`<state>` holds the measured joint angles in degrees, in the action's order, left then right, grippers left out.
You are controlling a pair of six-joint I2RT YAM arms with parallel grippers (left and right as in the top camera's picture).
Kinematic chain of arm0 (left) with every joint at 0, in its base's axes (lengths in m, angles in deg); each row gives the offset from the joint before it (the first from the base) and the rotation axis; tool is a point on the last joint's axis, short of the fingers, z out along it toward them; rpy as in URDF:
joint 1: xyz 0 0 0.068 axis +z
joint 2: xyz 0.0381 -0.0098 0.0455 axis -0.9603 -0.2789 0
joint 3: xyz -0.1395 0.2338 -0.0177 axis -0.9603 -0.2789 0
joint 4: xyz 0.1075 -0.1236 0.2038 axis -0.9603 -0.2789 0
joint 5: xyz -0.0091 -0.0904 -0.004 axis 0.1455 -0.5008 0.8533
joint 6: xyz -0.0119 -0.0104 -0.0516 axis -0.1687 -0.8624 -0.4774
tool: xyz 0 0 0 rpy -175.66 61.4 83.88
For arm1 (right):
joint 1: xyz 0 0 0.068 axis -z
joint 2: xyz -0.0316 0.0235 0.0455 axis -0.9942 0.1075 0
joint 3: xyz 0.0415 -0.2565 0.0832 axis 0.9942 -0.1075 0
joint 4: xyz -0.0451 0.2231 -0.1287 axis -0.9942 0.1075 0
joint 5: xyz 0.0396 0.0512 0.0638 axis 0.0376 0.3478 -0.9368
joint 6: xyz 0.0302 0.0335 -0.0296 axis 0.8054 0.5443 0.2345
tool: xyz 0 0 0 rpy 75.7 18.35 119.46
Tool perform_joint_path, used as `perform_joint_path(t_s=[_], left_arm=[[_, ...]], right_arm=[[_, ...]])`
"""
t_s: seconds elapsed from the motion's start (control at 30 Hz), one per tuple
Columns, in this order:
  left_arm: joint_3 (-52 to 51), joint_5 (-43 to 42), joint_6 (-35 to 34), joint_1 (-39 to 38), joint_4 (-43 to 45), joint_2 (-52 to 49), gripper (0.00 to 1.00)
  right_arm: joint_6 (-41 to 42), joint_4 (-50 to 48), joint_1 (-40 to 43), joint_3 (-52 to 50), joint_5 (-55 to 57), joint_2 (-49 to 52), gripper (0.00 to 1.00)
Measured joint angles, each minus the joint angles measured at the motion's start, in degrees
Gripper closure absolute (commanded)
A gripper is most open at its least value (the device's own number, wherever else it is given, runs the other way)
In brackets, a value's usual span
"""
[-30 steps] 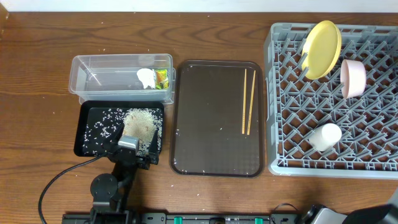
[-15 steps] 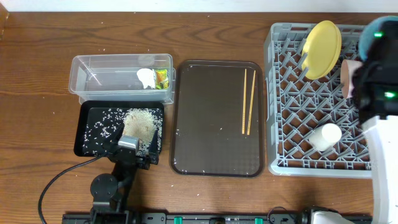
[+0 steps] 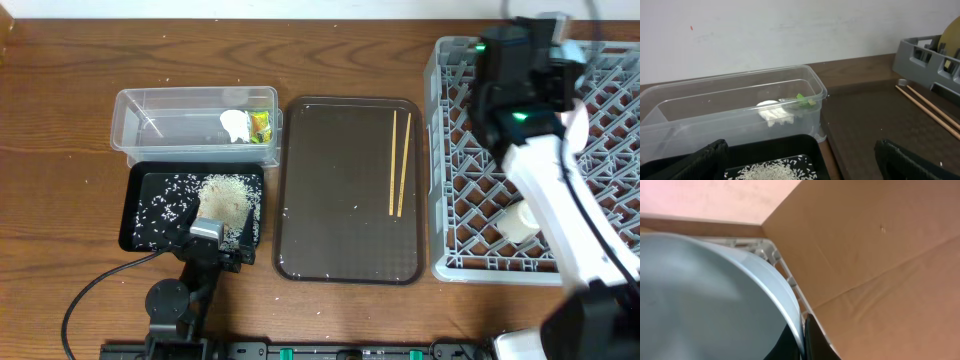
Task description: Sort waste into correct bins and load items into the dishwasher rack
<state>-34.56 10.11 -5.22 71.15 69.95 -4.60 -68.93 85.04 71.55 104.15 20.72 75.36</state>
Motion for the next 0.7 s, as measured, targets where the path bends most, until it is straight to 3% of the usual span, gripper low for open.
perform_joint_path(t_s=[0.27, 0.7], left_arm=[[0.0, 0.0, 0.0, 0.0, 0.0, 0.0, 0.05], [0.0, 0.0, 0.0, 0.0, 0.0, 0.0, 0.05]], right_arm=[[-6.49, -0.24, -2.58, -0.02, 3.58, 8.04, 0.99], [-7.74, -0.44, -6.56, -0.02, 4.79, 8.74, 0.99]])
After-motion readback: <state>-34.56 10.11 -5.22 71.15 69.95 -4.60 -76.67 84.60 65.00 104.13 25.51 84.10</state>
